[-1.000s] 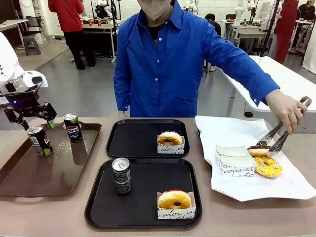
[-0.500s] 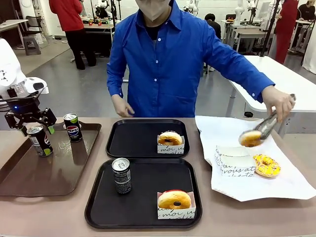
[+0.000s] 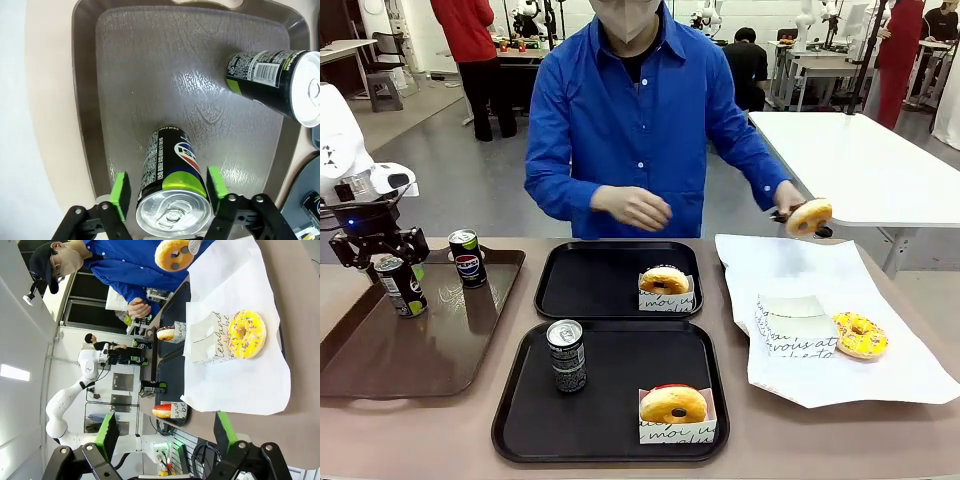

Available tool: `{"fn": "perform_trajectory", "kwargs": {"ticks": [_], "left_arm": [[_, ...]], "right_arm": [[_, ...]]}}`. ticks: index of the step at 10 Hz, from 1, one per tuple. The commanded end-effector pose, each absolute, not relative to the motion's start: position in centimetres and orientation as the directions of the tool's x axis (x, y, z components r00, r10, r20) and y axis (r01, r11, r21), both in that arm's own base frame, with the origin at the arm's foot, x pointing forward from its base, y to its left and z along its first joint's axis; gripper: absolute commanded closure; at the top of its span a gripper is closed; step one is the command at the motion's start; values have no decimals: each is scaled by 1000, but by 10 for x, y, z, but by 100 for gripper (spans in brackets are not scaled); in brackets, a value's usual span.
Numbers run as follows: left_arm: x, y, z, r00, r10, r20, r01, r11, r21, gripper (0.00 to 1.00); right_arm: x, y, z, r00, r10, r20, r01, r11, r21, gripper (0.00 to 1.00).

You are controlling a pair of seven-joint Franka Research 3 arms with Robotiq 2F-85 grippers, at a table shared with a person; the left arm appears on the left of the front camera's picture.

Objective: Set up donuts and drinks on trays.
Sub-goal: Pick up one Pepsi coke from the Handle tray and place it on the Flat Tray without a Pepsi coke.

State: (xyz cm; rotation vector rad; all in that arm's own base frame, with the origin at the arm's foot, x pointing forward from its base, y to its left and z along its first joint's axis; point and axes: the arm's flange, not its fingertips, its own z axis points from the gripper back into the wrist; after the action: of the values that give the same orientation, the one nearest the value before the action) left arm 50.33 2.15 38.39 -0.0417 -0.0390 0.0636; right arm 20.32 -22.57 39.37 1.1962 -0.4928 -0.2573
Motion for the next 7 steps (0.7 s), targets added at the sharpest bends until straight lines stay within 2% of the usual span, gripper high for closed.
{"fn": "perform_trajectory", "kwargs": {"ticks": [1, 6, 7], "left_arm": [[506, 23, 388, 998, 65, 16, -65, 998, -21, 44], [494, 13, 410, 1000, 24, 13, -23, 999, -27, 95], [482, 4, 434, 999, 24, 27, -24, 999, -29, 95]], "right_arm": [[204, -226, 393, 857, -450, 250, -92, 344, 934, 0], [204, -226, 393, 857, -450, 250, -92, 344, 934, 0], [204, -226, 393, 857, -450, 250, -92, 344, 934, 0]]}}
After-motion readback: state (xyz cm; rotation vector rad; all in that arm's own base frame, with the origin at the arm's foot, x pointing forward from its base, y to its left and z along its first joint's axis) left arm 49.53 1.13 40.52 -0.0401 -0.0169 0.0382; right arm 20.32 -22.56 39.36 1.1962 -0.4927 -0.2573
